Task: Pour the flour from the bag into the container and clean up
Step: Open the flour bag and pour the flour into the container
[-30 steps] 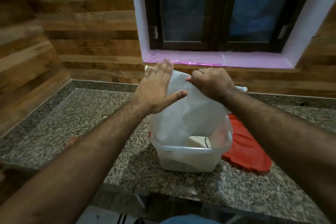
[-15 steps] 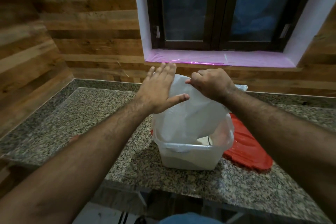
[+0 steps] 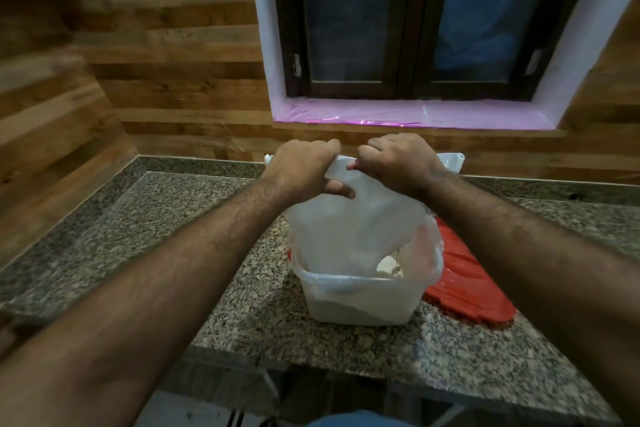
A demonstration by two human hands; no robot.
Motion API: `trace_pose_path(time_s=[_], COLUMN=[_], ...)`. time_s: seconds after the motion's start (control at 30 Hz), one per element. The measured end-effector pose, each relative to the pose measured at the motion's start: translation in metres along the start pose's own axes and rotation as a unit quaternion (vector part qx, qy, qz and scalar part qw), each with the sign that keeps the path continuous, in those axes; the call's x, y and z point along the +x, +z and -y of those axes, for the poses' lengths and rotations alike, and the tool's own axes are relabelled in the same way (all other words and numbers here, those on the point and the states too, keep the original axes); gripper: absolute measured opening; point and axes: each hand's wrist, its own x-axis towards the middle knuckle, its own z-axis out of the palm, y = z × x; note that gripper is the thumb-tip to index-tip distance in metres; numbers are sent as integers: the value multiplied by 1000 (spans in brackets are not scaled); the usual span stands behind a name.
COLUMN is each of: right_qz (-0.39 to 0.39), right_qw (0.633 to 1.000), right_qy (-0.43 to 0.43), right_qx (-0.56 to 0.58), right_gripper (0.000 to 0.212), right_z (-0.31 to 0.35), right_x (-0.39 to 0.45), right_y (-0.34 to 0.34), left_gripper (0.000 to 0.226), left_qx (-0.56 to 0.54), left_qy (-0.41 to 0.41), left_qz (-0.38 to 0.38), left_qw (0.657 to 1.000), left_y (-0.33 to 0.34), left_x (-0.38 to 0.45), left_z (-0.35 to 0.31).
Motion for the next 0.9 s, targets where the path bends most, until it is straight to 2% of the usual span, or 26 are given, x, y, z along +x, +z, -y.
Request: trace_pose_path(time_s=[0.07, 0.13, 0.23, 0.3, 0.4, 0.5, 0.57, 0.63, 0.73, 0.8, 0.9], right_qz=[-12, -45, -113, -155, -179, -186, -161, -160, -222, -237, -240], right_qw=[1000, 997, 961, 904, 797, 653, 592, 570, 548, 566, 588], right_qy=[8, 58, 245, 382, 525, 612, 638, 659, 680, 689, 693], right_qx=[15, 32, 60, 118, 237, 405, 465, 463, 435, 387, 341], right_gripper=[33, 41, 54, 63, 82, 105, 96, 77, 58, 56, 65], right_z=[0, -1, -4, -1, 10, 21, 28, 32, 32, 28, 23], right_x=[-3, -11, -32, -47, -60, -61, -57, -53, -48, -46, -50], right_y=[-1, -3, -4, -1, 8, 14, 17, 22, 32, 32, 33], left_gripper=[60, 55, 54, 57, 67, 67, 65, 61, 58, 61, 64], left_qx=[6, 8, -16, -53, -112, -143, -145, -140, -102, -49, 6], left_qy=[21, 52, 38, 6, -29, -56, -68, -72, -51, -21, 6], left_qz=[-18, -43, -75, -103, -146, -171, -182, -194, -225, -255, -279], left_qw=[1000, 998, 996, 993, 982, 973, 970, 968, 968, 965, 960], left_y=[1, 3, 3, 4, 10, 14, 17, 18, 17, 16, 12], left_x=[0, -1, -2, -3, -6, -8, -10, -11, -9, -7, -3], left_z=[4, 10, 25, 37, 47, 47, 46, 44, 47, 55, 64])
